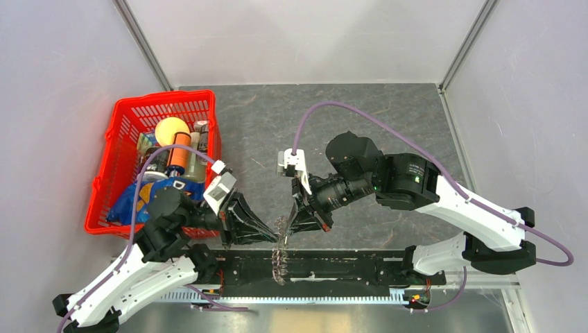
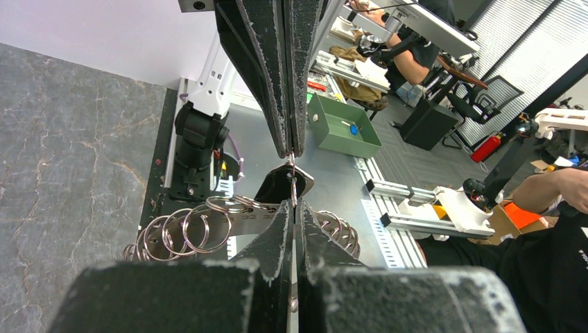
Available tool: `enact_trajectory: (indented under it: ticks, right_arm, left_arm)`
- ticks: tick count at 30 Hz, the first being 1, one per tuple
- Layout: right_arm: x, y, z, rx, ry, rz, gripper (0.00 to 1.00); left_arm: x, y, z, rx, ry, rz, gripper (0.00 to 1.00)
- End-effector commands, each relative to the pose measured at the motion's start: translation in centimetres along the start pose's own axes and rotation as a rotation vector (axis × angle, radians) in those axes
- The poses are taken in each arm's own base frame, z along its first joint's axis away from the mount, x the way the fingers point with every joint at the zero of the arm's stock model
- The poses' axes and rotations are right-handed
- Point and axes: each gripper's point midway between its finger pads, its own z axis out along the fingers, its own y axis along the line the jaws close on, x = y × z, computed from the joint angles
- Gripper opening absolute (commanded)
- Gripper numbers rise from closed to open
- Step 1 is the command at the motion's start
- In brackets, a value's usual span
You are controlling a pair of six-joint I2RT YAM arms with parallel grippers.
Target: Put the keys on the keyring
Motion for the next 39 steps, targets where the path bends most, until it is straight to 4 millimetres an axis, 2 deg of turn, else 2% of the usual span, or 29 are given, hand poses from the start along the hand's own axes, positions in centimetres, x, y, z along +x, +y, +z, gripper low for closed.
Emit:
enact_trajectory:
  ticks: [1,39]
  right_arm:
    - [-1.5,0.7,-0.4,-0.015,-0.051,-0.021,0.00]
    - [-1.4,0.8,0.6,-0.060,-0.036,-0.013,0.00]
  left_arm:
    - [-0.9,-1.0,-0.1,0.036,-0.023,0.075,0.02]
    - [-1.1,-0.6,0.0,0.022,-0.028,0.072,0.02]
